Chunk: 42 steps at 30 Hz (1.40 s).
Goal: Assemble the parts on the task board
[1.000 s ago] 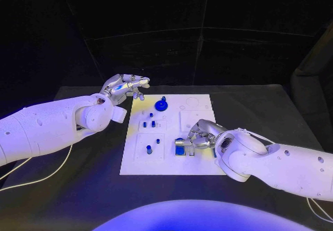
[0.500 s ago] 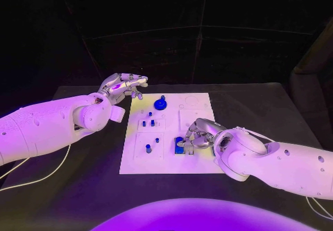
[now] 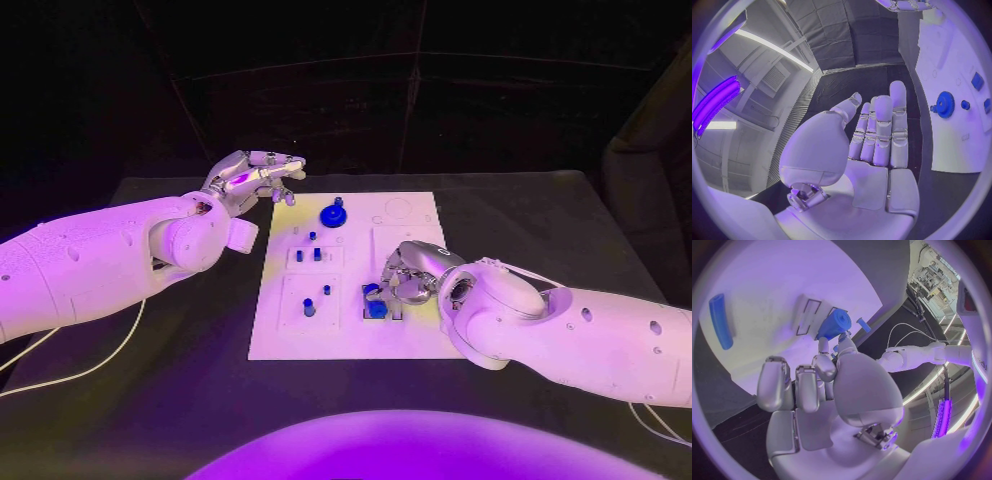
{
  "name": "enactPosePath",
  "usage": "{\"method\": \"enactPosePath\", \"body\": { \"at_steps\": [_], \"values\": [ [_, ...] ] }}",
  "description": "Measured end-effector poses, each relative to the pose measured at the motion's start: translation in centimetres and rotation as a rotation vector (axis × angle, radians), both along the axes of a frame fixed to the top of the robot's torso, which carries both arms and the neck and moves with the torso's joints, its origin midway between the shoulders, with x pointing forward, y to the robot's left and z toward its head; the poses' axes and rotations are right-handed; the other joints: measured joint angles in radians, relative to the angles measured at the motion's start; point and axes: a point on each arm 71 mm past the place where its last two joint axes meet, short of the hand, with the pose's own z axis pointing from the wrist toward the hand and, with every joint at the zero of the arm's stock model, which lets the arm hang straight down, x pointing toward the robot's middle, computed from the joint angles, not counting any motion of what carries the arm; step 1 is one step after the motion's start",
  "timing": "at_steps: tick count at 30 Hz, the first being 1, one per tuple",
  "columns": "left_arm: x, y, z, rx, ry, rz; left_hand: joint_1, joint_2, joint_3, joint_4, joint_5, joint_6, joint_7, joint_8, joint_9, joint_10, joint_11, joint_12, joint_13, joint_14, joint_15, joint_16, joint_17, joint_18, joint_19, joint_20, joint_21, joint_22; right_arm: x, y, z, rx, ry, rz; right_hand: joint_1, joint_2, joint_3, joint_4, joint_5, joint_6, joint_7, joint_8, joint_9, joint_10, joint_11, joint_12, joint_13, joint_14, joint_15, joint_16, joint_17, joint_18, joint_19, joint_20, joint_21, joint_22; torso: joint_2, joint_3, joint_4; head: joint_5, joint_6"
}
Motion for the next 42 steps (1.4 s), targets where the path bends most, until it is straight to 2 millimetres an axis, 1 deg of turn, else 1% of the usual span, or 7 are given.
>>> {"method": "enactPosePath", "body": {
  "at_steps": [9, 16, 22, 32, 35, 38, 42],
  "values": [
    [0.0, 0.0, 0.0, 0.000, 0.000, 0.000, 0.000, 0.000, 0.000, 0.000, 0.000, 0.000, 0.000, 0.000, 0.000, 0.000, 0.000, 0.000, 0.000, 0.000, 0.000, 0.000, 0.000, 0.000, 0.000, 0.000, 0.000, 0.000, 0.0, 0.0, 0.0, -0.007, -0.024, 0.017, -0.017, 0.024, -0.018, 0.009, -0.012, 0.000, 0.000, 0.000, 0.006, 0.003, -0.003, 0.005, 0.006, 0.000, 0.000, 0.000, 0.004, 0.000, 0.000, 0.000, 0.004, 0.004, -0.001, 0.0009, 0.0009, -0.001, 0.001],
    [0.0, 0.0, 0.0, 0.000, 0.000, 0.000, 0.000, 0.000, 0.000, 0.000, 0.000, 0.000, 0.000, 0.000, 0.000, 0.000, 0.000, 0.000, 0.000, 0.000, 0.000, 0.000, 0.000, 0.000, 0.000, 0.000, 0.000, 0.000, -0.4, -0.2, 0.2, 0.023, -0.023, 0.045, -0.076, 0.022, -0.056, 0.047, 0.014, 0.000, 0.000, 0.000, 0.011, 0.007, -0.007, 0.010, 0.014, 0.000, 0.000, 0.005, 0.004, 0.000, 0.000, 0.000, 0.004, 0.006, -0.001, 0.0014, 0.0012, 0.001, 0.000],
    [0.0, 0.0, 0.0, 0.001, 0.001, 0.000, 0.000, 0.000, 0.000, 0.000, 0.000, 0.000, 0.000, 0.000, 0.000, 0.000, 0.000, 0.000, 0.000, 0.000, 0.000, 0.000, 0.000, 0.000, 0.000, 0.000, 0.000, 0.000, -1.1, -0.9, 0.6, 0.055, -0.014, 0.065, -0.079, 0.023, -0.057, 0.049, 0.019, 0.000, 0.000, 0.000, 0.013, 0.007, -0.007, 0.010, 0.015, 0.000, 0.000, 0.005, 0.004, 0.000, 0.004, -0.004, 0.004, 0.008, -0.002, 0.0020, 0.0022, 0.000, -0.001],
    [0.0, 0.0, 0.0, 0.001, 0.001, 0.000, 0.000, 0.000, 0.000, 0.000, 0.000, 0.000, 0.000, 0.000, 0.000, 0.000, 0.000, 0.000, 0.000, 0.000, 0.000, 0.000, 0.000, 0.000, 0.000, 0.000, -0.004, 0.000, -1.5, -1.6, 0.7, 0.063, 0.017, 0.090, -0.034, 0.044, -0.055, 0.028, 0.019, 0.000, 0.000, 0.000, 0.017, 0.007, -0.007, 0.010, 0.017, 0.000, 0.000, 0.005, 0.004, 0.000, 0.004, -0.004, 0.008, 0.010, -0.003, 0.0020, 0.0030, -0.005, 0.000],
    [0.0, -0.1, 0.0, 0.001, 0.001, -0.001, 0.000, 0.000, 0.000, 0.000, 0.000, 0.000, 0.000, 0.000, 0.000, 0.000, 0.000, 0.000, 0.000, 0.000, 0.000, 0.000, 0.000, 0.000, 0.000, 0.000, -0.004, 0.000, -1.5, -1.6, 0.5, 0.057, 0.027, 0.096, -0.002, 0.064, -0.045, 0.009, 0.015, 0.000, 0.000, 0.000, 0.018, 0.007, -0.007, 0.009, 0.019, 0.000, 0.000, 0.005, 0.004, 0.000, 0.004, -0.004, 0.008, 0.012, -0.003, 0.0020, 0.0045, -0.006, 0.001],
    [0.0, -0.1, 0.0, 0.001, 0.002, -0.001, 0.000, 0.000, 0.000, 0.000, 0.000, 0.000, 0.000, 0.000, 0.000, 0.000, 0.000, 0.000, 0.000, 0.000, 0.000, 0.000, 0.000, 0.000, 0.000, 0.000, -0.004, -0.001, -1.4, -1.4, 0.3, 0.049, 0.035, 0.102, 0.042, 0.095, -0.015, -0.020, -0.057, 0.000, 0.000, 0.000, 0.020, 0.009, -0.009, 0.009, 0.023, -0.003, -0.004, 0.005, 0.004, 0.000, 0.004, -0.003, 0.008, 0.014, -0.003, 0.0018, 0.0058, -0.007, 0.001],
    [0.0, -0.1, 0.0, 0.001, 0.002, -0.001, 0.000, 0.000, 0.000, 0.000, 0.000, 0.000, 0.000, 0.000, 0.000, 0.000, 0.000, 0.000, 0.000, 0.000, 0.000, 0.000, 0.000, 0.000, 0.000, 0.000, -0.004, -0.001, -1.2, -1.1, 0.1, 0.040, 0.041, 0.109, 0.070, 0.109, 0.009, -0.045, -0.080, 0.002, -0.002, -0.007, 0.020, 0.011, -0.011, 0.009, 0.023, 0.000, -0.007, 0.005, 0.004, 0.000, 0.007, -0.007, 0.008, 0.016, -0.003, 0.0014, 0.0065, -0.007, -0.001]
  ]
}}
